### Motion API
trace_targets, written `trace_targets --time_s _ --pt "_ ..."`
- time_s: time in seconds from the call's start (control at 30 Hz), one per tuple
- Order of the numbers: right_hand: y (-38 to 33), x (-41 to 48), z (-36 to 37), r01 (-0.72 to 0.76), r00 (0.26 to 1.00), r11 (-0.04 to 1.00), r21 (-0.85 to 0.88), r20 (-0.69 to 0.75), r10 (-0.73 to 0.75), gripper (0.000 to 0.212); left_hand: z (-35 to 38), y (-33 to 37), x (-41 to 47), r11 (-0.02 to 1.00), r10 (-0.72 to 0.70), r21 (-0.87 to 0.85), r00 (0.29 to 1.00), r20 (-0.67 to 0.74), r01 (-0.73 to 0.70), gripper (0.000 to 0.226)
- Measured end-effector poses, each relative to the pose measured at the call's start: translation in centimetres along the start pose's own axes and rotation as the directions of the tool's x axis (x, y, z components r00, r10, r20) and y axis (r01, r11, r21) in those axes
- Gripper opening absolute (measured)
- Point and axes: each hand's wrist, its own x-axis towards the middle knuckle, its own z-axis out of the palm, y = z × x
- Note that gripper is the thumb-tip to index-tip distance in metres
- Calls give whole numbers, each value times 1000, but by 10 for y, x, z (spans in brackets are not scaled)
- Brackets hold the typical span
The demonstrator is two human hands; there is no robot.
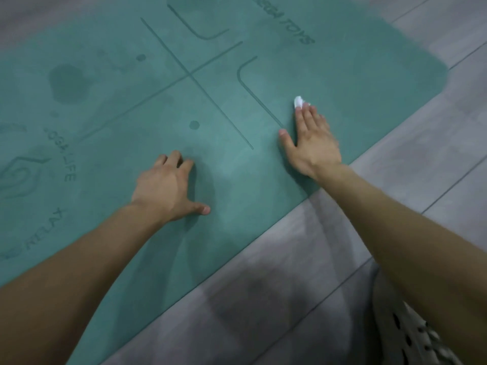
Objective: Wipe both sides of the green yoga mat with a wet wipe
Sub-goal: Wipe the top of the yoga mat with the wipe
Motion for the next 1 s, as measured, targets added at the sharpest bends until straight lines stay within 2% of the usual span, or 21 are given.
trace_targets --time_s 0.03,0.1,0.17,0.2,0.23,0.27,0.3,0.37,0.43,0.47,0.5,0.57,0.6,0.67,0.7,0.73,0.8,0.87,0.9,0.93,1.0 --pt "-19 -17 7 54 998 998 19 -14 -54 83 1 -2 -1 1000 7 8 1000 -6 -7 117" --pt "-62 -63 25 318 948 948 30 8 -318 82 3 -4 -4 1000 21 8 1000 -21 -21 119" --pt "-87 -104 41 585 804 811 29 110 -584 79 5 -3 -4 999 33 1 999 -23 -33 120" --pt "-86 -106 41 661 741 750 25 134 -658 76 4 -2 -2 999 34 2 999 -16 -34 119" --pt "-77 -96 36 686 719 727 23 131 -683 74 3 -1 0 999 32 1 999 -7 -32 118" --pt "-64 -79 31 638 764 770 8 117 -634 73 2 -1 2 1000 30 -5 1000 -1 -30 118" --pt "-48 -61 25 527 847 850 -13 87 -524 74 3 -1 2 1000 27 -13 1000 2 -27 117" --pt "-7 -25 10 170 985 984 -44 1 -170 76 5 -2 2 1000 17 -16 1000 1 -17 116" --pt "15 -15 3 -109 992 994 -3 -59 109 78 4 -1 3 1000 14 -3 1000 15 -14 115" --pt "6 -24 7 -163 983 986 33 -79 165 78 2 0 4 1000 13 11 999 33 -13 114" --pt "-14 -41 15 -124 987 991 51 -95 128 77 -1 2 6 999 14 33 998 55 -16 113" --pt "-63 -87 32 176 983 983 56 -62 -173 72 -6 7 8 996 21 84 996 89 -29 109" --pt "-81 -112 41 363 932 930 59 -1 -363 70 -7 9 8 995 21 100 995 95 -31 108" --pt "-86 -132 42 583 808 811 41 78 -585 66 -9 10 8 993 19 112 994 106 -31 109" --pt "-72 -123 37 595 800 803 35 66 -596 64 -11 10 7 994 17 109 993 116 -30 109" --pt "-54 -107 32 519 854 855 25 43 -519 63 -12 10 6 994 11 105 992 125 -24 110" --pt "-9 -73 17 191 981 981 8 -36 -191 64 -17 14 4 992 -16 125 991 130 0 111" --pt "23 -55 7 -98 992 995 23 -74 100 67 -21 27 3 983 -40 185 990 138 14 108" --pt "19 -57 8 -148 985 988 37 -80 150 69 -23 37 2 981 -40 196 989 144 11 107" --pt "5 -65 13 -118 988 992 43 -90 122 70 -24 48 2 982 -31 187 989 144 4 108" --pt "-33 -98 27 124 991 991 40 -52 -122 68 -25 67 2 989 5 144 993 115 -22 109"
